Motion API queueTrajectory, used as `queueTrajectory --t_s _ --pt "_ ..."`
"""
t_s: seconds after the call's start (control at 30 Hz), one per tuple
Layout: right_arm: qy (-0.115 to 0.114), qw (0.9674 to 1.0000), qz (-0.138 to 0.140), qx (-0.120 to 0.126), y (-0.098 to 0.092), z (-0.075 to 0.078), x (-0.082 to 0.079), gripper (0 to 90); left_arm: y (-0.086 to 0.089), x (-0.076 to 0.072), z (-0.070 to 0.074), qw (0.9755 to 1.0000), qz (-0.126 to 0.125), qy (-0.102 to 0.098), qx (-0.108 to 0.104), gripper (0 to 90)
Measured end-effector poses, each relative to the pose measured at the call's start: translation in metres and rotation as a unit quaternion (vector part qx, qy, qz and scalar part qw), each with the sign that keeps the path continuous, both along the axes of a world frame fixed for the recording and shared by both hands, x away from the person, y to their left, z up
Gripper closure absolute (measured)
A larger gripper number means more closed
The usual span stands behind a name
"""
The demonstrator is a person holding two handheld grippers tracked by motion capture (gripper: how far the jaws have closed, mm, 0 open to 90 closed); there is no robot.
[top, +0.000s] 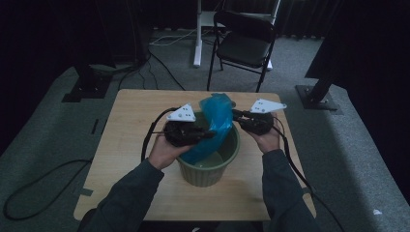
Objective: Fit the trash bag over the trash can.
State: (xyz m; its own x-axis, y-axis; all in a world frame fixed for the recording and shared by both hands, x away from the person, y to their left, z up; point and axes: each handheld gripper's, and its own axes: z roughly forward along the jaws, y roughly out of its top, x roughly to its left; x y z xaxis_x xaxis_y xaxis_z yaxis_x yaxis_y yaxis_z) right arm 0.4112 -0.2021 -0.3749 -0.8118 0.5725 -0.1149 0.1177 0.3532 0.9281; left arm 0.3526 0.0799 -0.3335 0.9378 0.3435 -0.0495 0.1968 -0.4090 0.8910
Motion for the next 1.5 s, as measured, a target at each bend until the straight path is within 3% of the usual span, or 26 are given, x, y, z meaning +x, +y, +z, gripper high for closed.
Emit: queueTrajectory --t_s 0.1,0.9,1.5 --pt "-0.007 1.0000 -0.005 -0.003 0.000 0.001 -0.003 89.9 0.001 0.000 -0.001 1.0000 0.003 0.001 -0.003 83.9" --pt "0.000 0.9999 -0.014 -0.001 -0.020 -0.009 -0.023 90.0 0.018 0.008 -0.012 0.9993 0.035 0.009 0.000 82.7" --pt "-0.010 0.9999 0.005 -0.004 -0.019 -0.010 -0.049 90.0 0.040 0.015 -0.023 0.9974 0.067 0.025 0.001 81.0"
